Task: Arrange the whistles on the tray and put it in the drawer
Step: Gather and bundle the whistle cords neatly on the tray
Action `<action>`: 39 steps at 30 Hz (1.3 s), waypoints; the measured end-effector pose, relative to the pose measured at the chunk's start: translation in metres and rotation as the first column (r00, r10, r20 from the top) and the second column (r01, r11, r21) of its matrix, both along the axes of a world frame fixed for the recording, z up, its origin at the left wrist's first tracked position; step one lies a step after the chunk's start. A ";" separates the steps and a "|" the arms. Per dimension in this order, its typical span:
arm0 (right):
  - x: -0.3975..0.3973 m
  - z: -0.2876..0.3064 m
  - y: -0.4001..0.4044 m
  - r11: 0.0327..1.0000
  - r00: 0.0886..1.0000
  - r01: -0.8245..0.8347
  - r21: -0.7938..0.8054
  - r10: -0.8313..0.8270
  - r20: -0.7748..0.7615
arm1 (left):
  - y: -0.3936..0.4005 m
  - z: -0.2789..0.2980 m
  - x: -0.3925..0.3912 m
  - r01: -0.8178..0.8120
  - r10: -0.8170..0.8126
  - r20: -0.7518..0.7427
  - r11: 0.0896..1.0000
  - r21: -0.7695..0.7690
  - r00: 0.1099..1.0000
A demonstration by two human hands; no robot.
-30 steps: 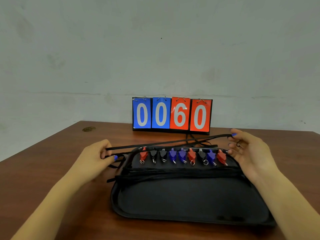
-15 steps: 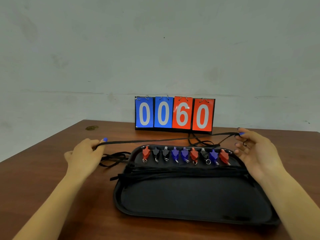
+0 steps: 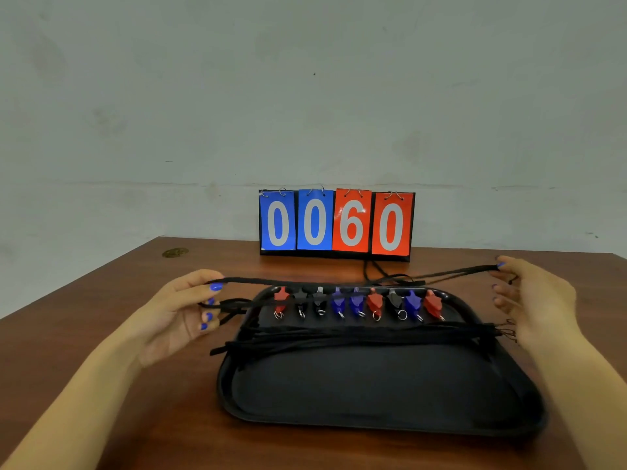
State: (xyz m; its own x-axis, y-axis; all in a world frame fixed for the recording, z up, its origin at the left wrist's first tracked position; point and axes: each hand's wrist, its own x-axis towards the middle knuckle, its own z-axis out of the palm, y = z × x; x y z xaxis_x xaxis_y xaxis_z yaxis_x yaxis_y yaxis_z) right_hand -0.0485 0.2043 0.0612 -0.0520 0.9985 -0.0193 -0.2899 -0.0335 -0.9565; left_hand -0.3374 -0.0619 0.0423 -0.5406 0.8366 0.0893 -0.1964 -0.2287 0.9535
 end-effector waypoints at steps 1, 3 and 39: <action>0.003 0.000 0.002 1.000 1.000 0.013 0.003 -0.013 0.021 | -0.001 0.000 0.001 0.024 -0.025 -0.039 1.000 -0.017 0.999; 0.008 -0.002 0.007 1.000 0.999 0.005 -0.011 -0.005 0.051 | 0.000 -0.001 0.001 0.019 -0.025 -0.110 0.998 -0.057 0.994; 0.025 -0.022 0.035 0.959 0.356 -0.282 0.028 0.078 0.931 | 0.023 -0.018 0.006 -0.463 0.186 -0.704 0.858 -0.224 0.685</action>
